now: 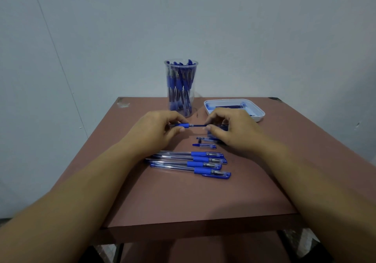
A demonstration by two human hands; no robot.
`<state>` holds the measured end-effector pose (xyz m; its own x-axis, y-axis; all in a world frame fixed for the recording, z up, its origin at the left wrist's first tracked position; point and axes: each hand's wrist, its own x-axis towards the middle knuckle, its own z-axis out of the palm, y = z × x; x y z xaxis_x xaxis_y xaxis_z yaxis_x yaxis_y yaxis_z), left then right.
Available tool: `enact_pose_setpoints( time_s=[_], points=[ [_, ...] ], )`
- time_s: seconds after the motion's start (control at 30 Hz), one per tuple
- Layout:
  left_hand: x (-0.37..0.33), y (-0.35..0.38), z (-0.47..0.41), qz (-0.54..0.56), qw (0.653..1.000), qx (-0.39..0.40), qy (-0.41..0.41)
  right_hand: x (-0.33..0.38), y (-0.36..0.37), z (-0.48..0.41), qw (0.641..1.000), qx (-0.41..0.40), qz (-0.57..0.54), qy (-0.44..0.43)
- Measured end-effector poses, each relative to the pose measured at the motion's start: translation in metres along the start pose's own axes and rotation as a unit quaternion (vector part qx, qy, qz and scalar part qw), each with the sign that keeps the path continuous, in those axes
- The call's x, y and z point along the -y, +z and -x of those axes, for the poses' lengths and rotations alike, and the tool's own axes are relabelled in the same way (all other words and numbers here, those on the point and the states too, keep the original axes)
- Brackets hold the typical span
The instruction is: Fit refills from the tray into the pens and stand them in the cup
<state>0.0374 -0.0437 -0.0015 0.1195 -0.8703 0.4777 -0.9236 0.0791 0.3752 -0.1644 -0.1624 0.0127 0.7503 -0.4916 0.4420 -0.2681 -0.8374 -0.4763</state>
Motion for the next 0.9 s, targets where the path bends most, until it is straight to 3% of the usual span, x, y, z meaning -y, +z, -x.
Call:
enact_pose_setpoints(
  time_s=[0.27, 0.6, 0.9],
  points=[
    [-0.002, 0.001, 0.000, 0.068, 0.997, -0.023, 0.002, 0.006, 0.003, -0.002, 0.999, 0.013, 0.023, -0.048],
    [0.003, 0.003, -0.001, 0.072, 0.997, -0.025, -0.008, 0.005, 0.000, 0.000, 0.997, 0.007, 0.038, -0.060],
    [0.020, -0.002, -0.001, 0.075, 0.995, -0.028, -0.054, -0.031, -0.018, -0.002, 0.999, 0.004, 0.040, 0.013]
  ],
)
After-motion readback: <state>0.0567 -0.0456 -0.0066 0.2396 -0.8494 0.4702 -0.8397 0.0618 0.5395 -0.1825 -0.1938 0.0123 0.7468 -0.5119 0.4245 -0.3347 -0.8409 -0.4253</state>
